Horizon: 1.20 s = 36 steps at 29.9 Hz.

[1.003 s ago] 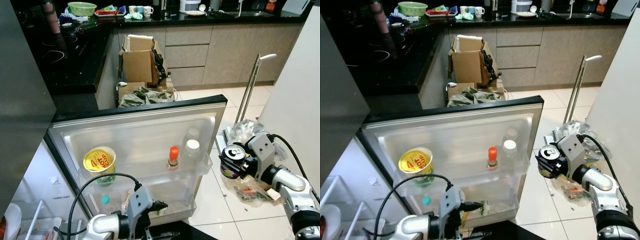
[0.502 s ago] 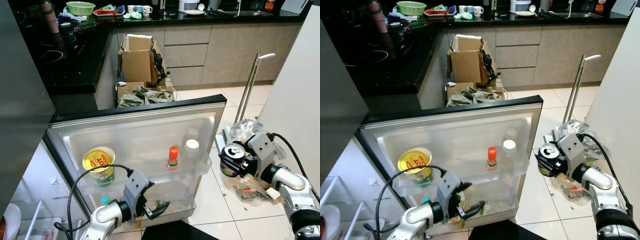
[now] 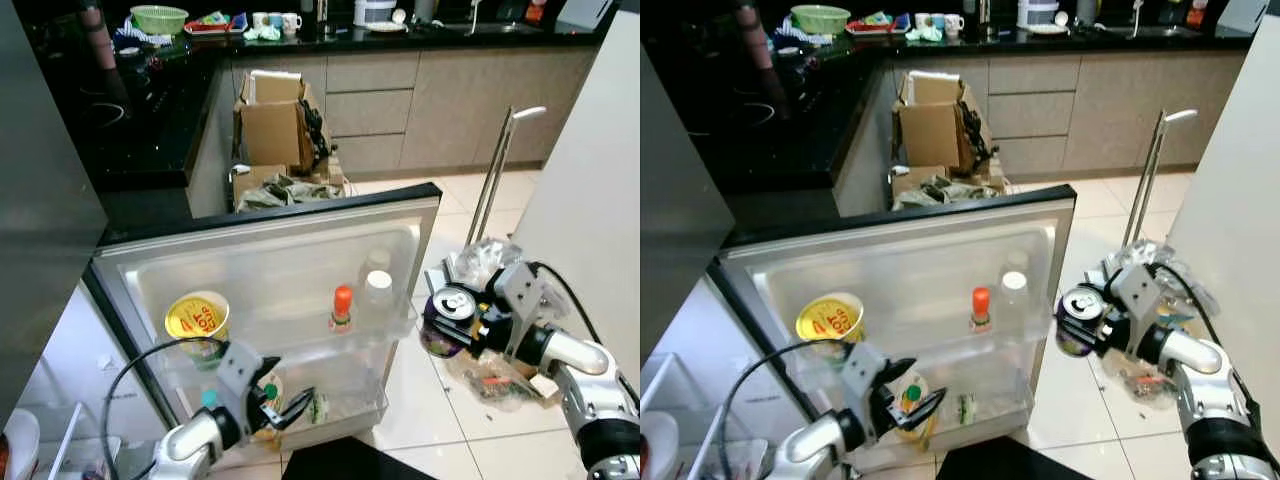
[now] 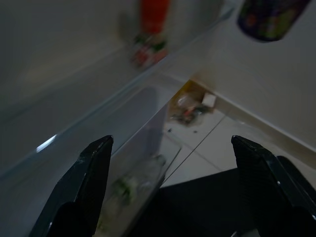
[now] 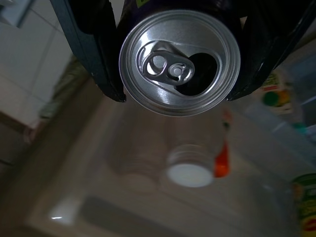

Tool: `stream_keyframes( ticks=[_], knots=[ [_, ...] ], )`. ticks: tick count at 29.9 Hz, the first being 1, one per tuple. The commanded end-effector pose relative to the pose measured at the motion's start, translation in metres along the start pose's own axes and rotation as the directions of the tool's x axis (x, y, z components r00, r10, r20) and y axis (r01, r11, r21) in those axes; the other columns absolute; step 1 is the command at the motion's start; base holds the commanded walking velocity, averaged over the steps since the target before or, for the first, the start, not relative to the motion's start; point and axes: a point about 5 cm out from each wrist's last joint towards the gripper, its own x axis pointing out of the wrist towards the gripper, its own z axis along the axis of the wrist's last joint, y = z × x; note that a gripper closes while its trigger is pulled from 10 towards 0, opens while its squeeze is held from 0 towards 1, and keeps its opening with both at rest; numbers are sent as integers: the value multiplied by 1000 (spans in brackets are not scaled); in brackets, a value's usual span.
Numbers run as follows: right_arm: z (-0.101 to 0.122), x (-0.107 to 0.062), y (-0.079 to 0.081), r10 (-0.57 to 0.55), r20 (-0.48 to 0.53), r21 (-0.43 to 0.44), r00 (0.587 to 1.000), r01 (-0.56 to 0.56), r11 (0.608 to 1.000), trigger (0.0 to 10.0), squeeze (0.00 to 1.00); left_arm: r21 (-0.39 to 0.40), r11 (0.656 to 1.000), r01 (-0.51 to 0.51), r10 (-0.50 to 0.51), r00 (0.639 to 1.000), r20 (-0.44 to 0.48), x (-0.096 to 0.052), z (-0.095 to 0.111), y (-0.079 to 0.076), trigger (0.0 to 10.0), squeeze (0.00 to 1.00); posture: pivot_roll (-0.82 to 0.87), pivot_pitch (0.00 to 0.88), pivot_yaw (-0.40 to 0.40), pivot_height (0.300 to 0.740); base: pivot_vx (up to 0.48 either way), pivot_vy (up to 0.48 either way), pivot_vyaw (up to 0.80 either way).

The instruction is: Restocking fridge

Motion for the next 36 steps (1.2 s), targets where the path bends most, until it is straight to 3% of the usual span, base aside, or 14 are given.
stream_keyframes(
  ticks=[1,4,9,14,17,22,27,33,36],
  knots=[
    [8,4,5,57,43,22,997,-58,998,10000,0,19,999,-26,25,999,23,-12,2,6,10000,0,-43,13,8,740,0,0,0],
    [9,5,6,65,48,24,997,-66,998,10000,0,19,999,-29,29,999,28,-14,2,7,10000,0,-43,13,8,740,0,0,0],
    [21,12,15,156,99,53,983,-162,985,10000,0,3,999,32,-33,989,143,-36,13,4,10000,0,-37,12,-1,740,0,0,0],
    [27,17,20,211,110,78,971,-220,972,10000,0,-19,997,74,-71,988,136,-57,11,3,10000,0,-30,9,-9,740,0,0,0],
    [29,17,21,231,115,91,966,-242,966,10000,0,-28,996,81,-77,988,134,-60,10,2,10000,0,-30,9,-9,740,0,0,0],
    [40,15,32,346,155,128,925,-366,922,10000,0,-45,992,122,-116,987,107,-73,7,-1,10000,0,-27,6,-12,740,0,0,0],
    [49,22,36,383,186,128,905,-409,904,10000,0,-48,990,131,-126,987,100,-74,7,-2,10000,0,-27,6,-12,740,0,0,0],
    [65,60,52,430,231,93,873,-460,883,10000,0,-54,984,172,-166,982,93,-65,5,-7,10000,0,-28,6,-13,740,0,0,0],
    [68,65,55,428,236,93,872,-459,884,10000,0,-54,983,174,-169,981,93,-63,6,-7,10000,0,-28,6,-13,740,0,0,0]
  ],
)
